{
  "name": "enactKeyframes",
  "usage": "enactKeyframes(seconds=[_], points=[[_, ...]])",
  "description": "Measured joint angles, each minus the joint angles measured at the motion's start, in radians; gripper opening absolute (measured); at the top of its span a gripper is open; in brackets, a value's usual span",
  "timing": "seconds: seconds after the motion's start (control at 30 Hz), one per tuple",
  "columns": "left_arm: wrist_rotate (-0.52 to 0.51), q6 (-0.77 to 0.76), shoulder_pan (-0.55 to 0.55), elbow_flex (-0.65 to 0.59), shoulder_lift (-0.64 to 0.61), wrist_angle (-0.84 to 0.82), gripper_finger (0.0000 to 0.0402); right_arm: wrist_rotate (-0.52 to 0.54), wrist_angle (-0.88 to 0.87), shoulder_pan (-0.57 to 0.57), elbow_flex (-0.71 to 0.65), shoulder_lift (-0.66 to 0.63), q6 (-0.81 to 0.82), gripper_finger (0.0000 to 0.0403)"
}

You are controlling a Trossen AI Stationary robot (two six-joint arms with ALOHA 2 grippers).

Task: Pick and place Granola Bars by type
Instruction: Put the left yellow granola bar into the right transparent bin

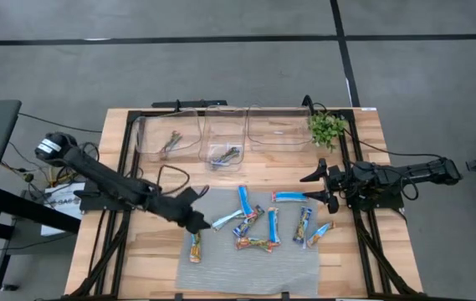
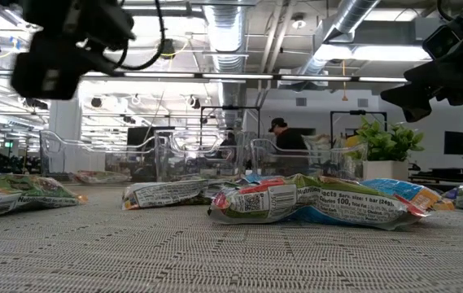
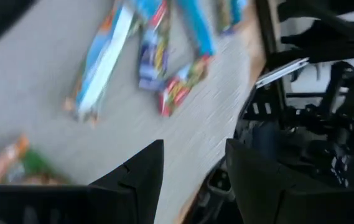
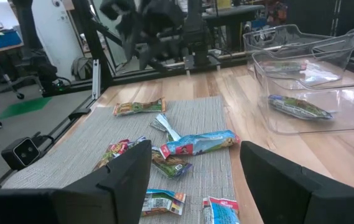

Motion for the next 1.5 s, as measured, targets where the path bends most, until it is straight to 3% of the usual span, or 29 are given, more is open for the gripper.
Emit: enactKeyframes(seconds=[0.13,0.37,0.57,0.77,1.03,1.5], points=[[0.007,-0.115,-0.043,0.039,0.044,-0.117,0.0164,0.0,0.0,0.0,0.0,0.0,0.0,0.024],[-0.004,-0.213,-0.084,0.171,0.053,-0.47,0.0164,0.0,0.0,0.0,0.0,0.0,0.0,0.024],[0.009,-0.277,-0.103,0.229,0.1,-0.6,0.0164,0.0,0.0,0.0,0.0,0.0,0.0,0.024],[0.139,-0.281,-0.11,0.252,0.248,-0.596,0.0164,0.0,0.0,0.0,0.0,0.0,0.0,0.024],[0.164,-0.268,-0.105,0.295,0.402,-0.456,0.0164,0.0,0.0,0.0,0.0,0.0,0.0,0.024],[0.163,-0.279,-0.082,0.303,0.446,-0.511,0.0164,0.0,0.0,0.0,0.0,0.0,0.0,0.024]])
